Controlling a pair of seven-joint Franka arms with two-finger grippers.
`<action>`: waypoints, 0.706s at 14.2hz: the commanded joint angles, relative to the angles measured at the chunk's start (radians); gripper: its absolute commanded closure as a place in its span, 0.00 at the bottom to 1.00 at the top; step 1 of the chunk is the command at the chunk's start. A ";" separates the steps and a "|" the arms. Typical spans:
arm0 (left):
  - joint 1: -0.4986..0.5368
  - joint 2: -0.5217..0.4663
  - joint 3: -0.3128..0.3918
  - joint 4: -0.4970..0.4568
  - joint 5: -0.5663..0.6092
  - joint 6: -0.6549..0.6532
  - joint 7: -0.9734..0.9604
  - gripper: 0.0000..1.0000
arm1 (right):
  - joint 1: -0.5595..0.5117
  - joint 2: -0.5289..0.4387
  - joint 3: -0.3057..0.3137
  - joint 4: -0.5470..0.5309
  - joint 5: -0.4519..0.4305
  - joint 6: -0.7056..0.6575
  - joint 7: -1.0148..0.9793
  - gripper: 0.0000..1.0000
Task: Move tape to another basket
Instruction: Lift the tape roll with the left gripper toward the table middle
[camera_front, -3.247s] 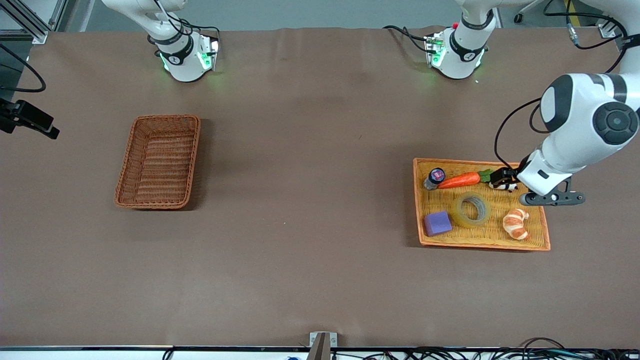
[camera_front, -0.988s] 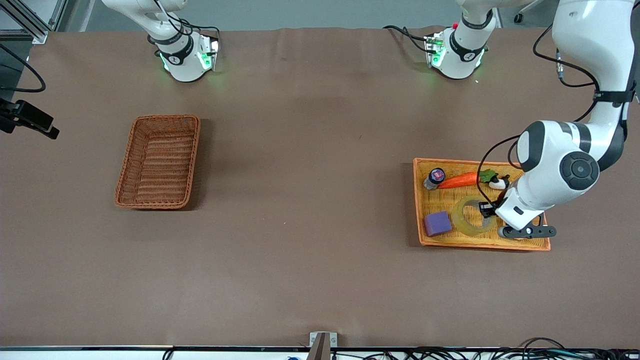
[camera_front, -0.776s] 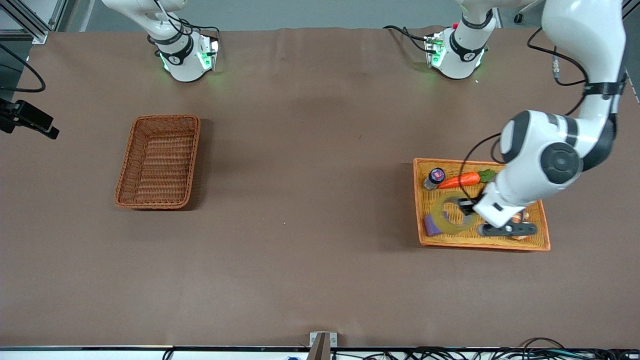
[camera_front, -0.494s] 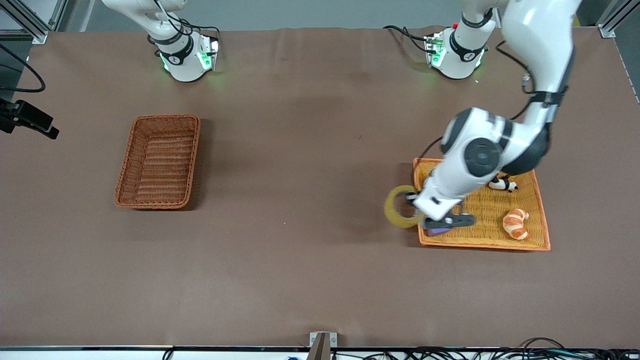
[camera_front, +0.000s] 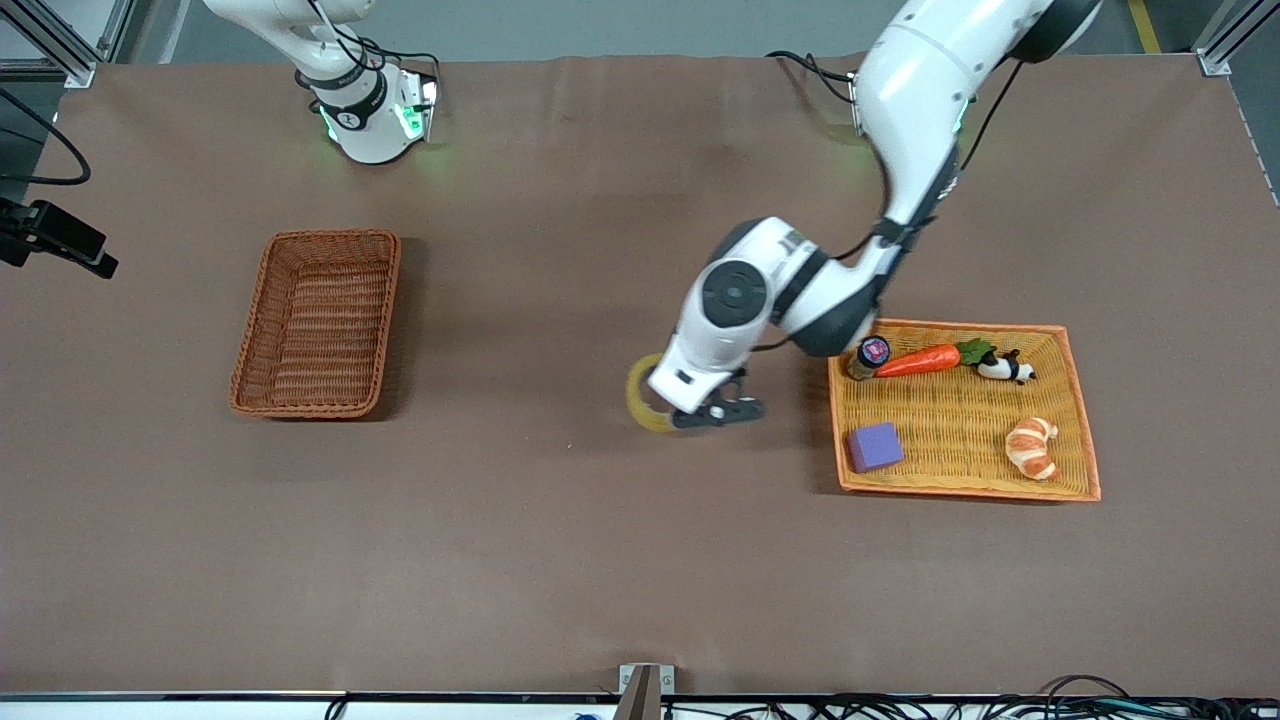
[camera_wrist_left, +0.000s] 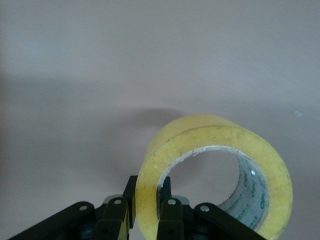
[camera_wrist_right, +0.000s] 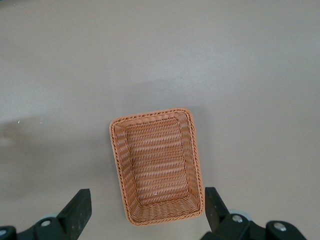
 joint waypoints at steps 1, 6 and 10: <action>-0.083 0.088 0.010 0.078 0.018 0.078 -0.060 1.00 | -0.008 0.007 0.000 0.015 0.022 -0.010 -0.015 0.00; -0.171 0.178 0.022 0.107 0.021 0.176 -0.138 0.58 | -0.008 0.007 0.000 0.015 0.022 -0.010 -0.015 0.00; -0.154 0.078 0.062 0.106 0.032 0.086 -0.129 0.00 | -0.005 0.007 0.000 0.013 0.022 -0.009 -0.014 0.00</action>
